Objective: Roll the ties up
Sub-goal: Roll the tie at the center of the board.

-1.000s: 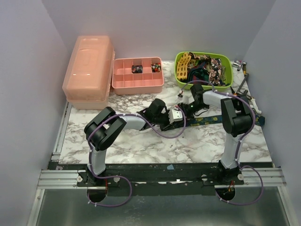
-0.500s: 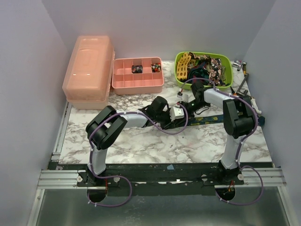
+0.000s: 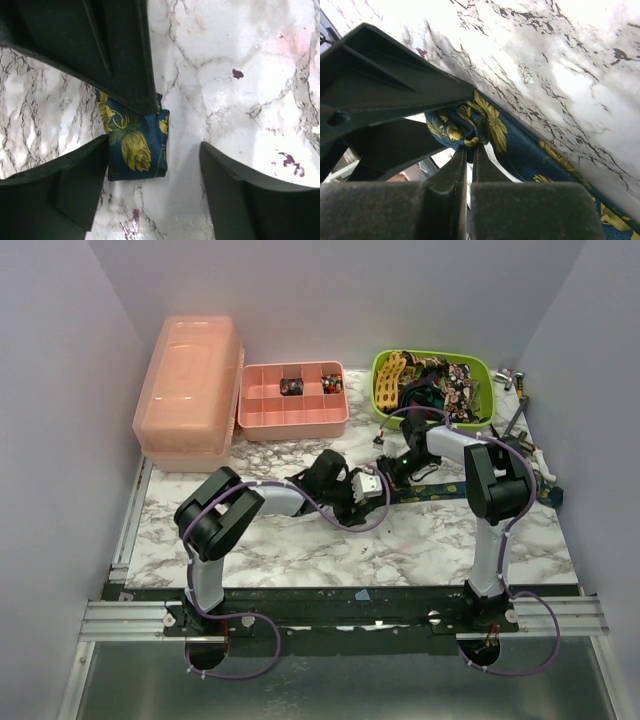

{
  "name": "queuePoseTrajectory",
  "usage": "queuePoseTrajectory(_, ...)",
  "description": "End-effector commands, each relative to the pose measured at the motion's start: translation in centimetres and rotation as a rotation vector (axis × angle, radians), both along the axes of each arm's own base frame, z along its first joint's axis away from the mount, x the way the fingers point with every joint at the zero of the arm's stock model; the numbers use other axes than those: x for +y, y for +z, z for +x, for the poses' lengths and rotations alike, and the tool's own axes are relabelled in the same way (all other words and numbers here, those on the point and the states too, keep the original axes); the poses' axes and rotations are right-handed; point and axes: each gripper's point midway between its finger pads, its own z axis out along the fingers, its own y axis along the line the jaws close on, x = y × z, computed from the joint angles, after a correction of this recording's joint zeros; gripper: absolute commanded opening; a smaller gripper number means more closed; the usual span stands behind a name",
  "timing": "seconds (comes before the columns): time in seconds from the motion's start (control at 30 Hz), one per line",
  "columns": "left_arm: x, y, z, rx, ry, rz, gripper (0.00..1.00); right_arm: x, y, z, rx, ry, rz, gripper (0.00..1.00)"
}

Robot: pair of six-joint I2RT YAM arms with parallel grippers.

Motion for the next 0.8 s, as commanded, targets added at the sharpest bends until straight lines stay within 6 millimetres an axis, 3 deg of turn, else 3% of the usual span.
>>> queuePoseTrajectory(0.0, 1.1, 0.1, -1.2, 0.031, 0.008, -0.044, 0.79, -1.5, -3.0, -0.5, 0.016, 0.016, -0.094, 0.01)
queuePoseTrajectory(0.23, 0.1, 1.2, -0.1, -0.043, 0.038, -0.107, 0.93, -1.2, -2.5, -0.3, 0.016, 0.018, -0.07, 0.01)
queuePoseTrajectory(0.43, 0.1, 2.5, 0.8, -0.103, 0.107, -0.154, 0.96, -1.0, -2.0, -0.4, 0.017, 0.028, -0.05, 0.01)
queuePoseTrajectory(0.57, -0.8, 2.7, 1.2, -0.112, 0.119, -0.138, 0.93, -0.9, -1.8, -0.7, 0.013, 0.038, -0.041, 0.01)
queuePoseTrajectory(0.63, -1.3, 2.6, 1.0, -0.089, 0.123, -0.11, 0.85, -1.0, -1.8, -0.8, 0.013, 0.044, -0.041, 0.01)
queuePoseTrajectory(0.77, -0.4, 2.4, -1.4, -0.047, 0.095, -0.155, 0.84, -1.0, -1.9, -1.4, 0.023, 0.06, -0.038, 0.01)
